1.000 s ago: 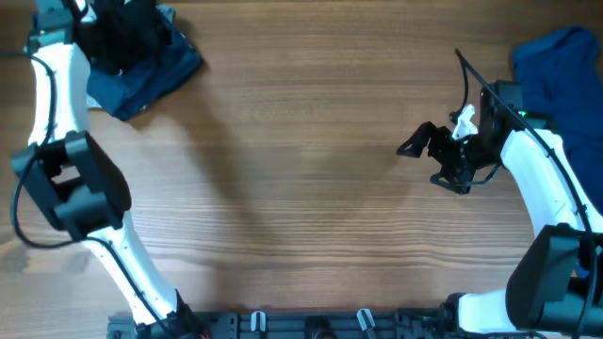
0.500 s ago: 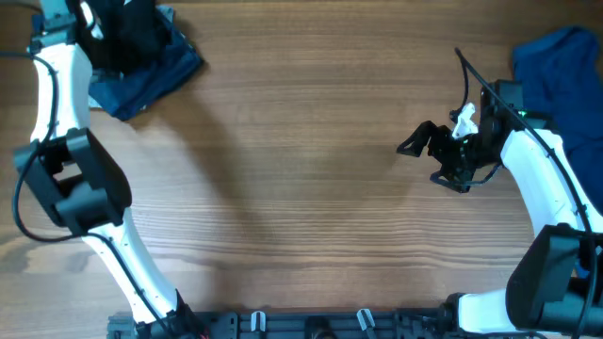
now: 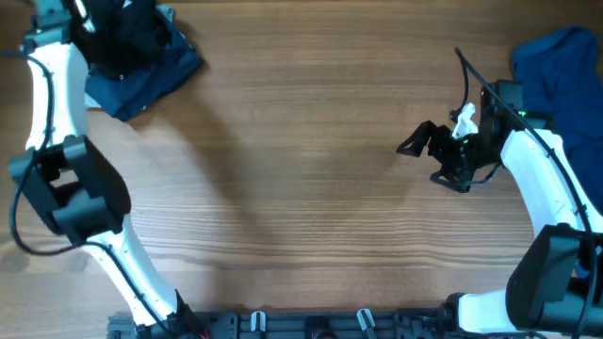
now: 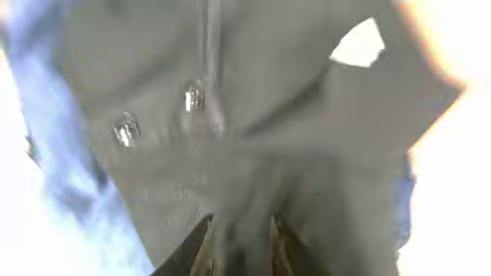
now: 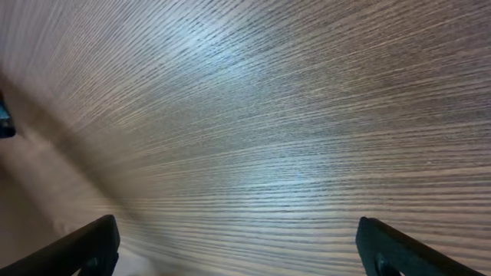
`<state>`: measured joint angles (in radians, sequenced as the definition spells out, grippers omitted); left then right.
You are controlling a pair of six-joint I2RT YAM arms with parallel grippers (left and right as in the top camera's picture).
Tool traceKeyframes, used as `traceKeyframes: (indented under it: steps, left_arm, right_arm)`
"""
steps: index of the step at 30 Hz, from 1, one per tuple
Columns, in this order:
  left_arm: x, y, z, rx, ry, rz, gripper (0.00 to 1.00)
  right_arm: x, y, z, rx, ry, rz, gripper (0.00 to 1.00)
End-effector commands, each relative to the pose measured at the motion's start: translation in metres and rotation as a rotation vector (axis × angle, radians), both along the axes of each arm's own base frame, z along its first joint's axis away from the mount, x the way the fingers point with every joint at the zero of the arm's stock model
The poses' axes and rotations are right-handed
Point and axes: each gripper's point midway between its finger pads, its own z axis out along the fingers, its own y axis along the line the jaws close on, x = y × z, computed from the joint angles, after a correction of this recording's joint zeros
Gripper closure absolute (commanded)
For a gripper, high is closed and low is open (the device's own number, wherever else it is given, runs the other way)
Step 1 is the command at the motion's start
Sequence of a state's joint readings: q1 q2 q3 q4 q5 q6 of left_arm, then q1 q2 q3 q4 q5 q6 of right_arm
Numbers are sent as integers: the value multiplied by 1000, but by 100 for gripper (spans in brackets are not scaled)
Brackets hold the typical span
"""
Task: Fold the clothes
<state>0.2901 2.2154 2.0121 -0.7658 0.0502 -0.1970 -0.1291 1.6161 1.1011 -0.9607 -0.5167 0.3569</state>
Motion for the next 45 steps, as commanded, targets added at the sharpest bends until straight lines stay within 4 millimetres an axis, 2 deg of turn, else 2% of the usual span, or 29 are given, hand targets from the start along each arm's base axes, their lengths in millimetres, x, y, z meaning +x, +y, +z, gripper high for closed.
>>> traceKeyframes:
  steps: [1,4,6,9,12,15,16,18,20,21,23,25,27,30,33,35,39,42,45]
  left_arm:
    - [18,14,75,85,-221,16,69]
    - [34,19,72,100,-270,17,68]
    - [46,22,61,104,-294,20,62]
    - [61,27,30,103,-291,19,62]
    - [67,29,-13,89,-244,19,60]
    - [69,33,-54,82,-197,26,51]
    - [68,36,-63,88,-182,36,48]
    - [69,40,-62,102,-186,36,49]
    - [75,45,-30,155,-250,29,46]
    - [77,49,-5,182,-297,44,43]
    - [77,49,53,210,-402,56,31]
    - [68,46,116,238,-505,61,18]
    - [57,41,163,257,-575,62,0]
    - [25,26,241,269,-681,41,0]
    - [-6,6,291,257,-745,-3,0]
    - [-31,-9,316,236,-763,-43,0]
    - [-70,-33,340,196,-758,-98,0]
    - [-107,-57,352,145,-735,-156,0]
    - [-138,-83,342,55,-663,-229,0]
  right_arm:
    - [0,2,-2,19,-1,11,0]
    - [0,2,-2,19,-1,11,1]
    - [0,2,-2,20,-1,11,1]
    - [0,3,-2,23,2,11,1]
    - [-2,3,-2,25,9,11,1]
    - [-2,4,-2,28,9,12,0]
    - [-2,4,-2,28,9,12,1]
    - [-3,4,-2,29,12,12,1]
    - [-3,5,-1,36,13,13,1]
    - [-3,5,-1,36,13,13,0]
    - [-3,5,-1,36,11,13,1]
    - [-2,5,-1,36,7,13,1]
    - [-1,5,-1,35,4,13,0]
    - [5,4,2,31,-23,5,3]
    - [17,2,16,28,-88,-31,3]
    - [23,-4,35,-16,-153,-48,4]
    - [18,-24,75,-150,-260,-95,4]
    - [-3,-29,130,-215,-437,-120,4]
    - [-32,-42,174,-320,-594,-176,4]
